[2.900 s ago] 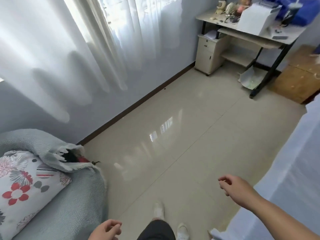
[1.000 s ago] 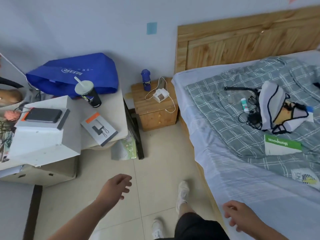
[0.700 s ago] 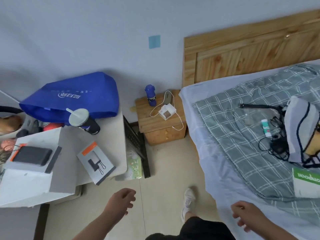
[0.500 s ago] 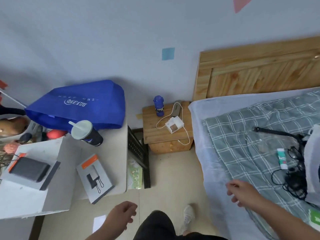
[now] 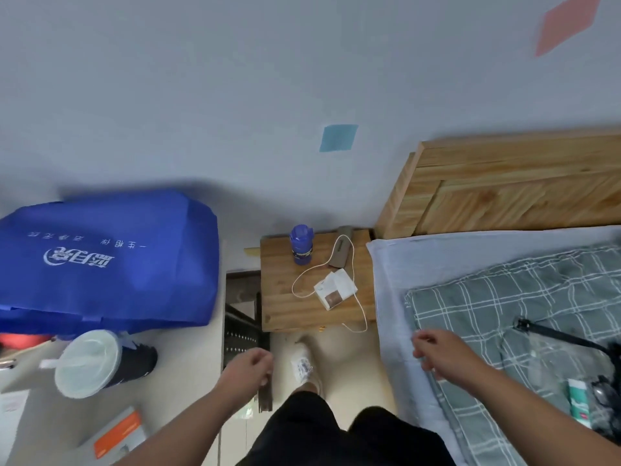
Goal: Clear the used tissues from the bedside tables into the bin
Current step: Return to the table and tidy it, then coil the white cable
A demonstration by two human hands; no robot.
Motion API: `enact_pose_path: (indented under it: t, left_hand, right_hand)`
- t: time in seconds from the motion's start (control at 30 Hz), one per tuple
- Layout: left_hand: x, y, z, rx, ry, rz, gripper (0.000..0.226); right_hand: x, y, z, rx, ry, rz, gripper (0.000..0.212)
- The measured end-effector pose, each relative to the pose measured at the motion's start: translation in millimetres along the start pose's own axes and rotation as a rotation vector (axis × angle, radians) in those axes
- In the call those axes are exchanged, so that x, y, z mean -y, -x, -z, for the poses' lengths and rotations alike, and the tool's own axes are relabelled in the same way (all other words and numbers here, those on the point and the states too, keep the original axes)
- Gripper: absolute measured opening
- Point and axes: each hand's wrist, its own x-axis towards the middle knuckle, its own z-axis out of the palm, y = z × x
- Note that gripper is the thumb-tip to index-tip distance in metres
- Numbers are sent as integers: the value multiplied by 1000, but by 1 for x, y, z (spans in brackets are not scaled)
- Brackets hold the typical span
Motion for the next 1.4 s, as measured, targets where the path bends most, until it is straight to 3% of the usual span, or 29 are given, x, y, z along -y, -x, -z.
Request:
enact_pose_path:
  t: [0.1,0.23,0.33,0.5,0.7,0.8,0.9,1.07,1.2,1.4]
  left_hand:
    - [-39,-41,22,35,-59,-35,18]
    - [-76,-81,37,64,-335,-98,30]
    - [-90,-106,32,85,-351,-66,34]
    - [-88,-155,5,102,-364,-21,33]
    - [-70,-213,-36,115,-265,72,31]
    - [-60,-238,-55,82,-235,67,27]
    - [-58,-261,-70,33,-149,61,22]
    - [-69,-302,-86,-106,-91,4,15]
    - [-91,-324,-95,-192,-50,-100,15]
    - [-133,-365,-115,-74,-24,-115,13]
  right_hand:
    - [14,-22,4,17,20,-27,16]
    - [33,-51,10,16,-41,-69,14]
    - [51,-82,11,47,4,-76,13]
    - [78,-164,-7,135,235,92,19]
    - [90,-275,-73,241,587,418,59]
    - [82,-315,-111,300,898,650,92]
    - [63,-341,-137,328,1144,749,116]
    - [44,-358,-152,83,1109,875,104]
    - [43,-340,-149,20,986,873,95]
    - [37,-297,-118,-54,807,742,71]
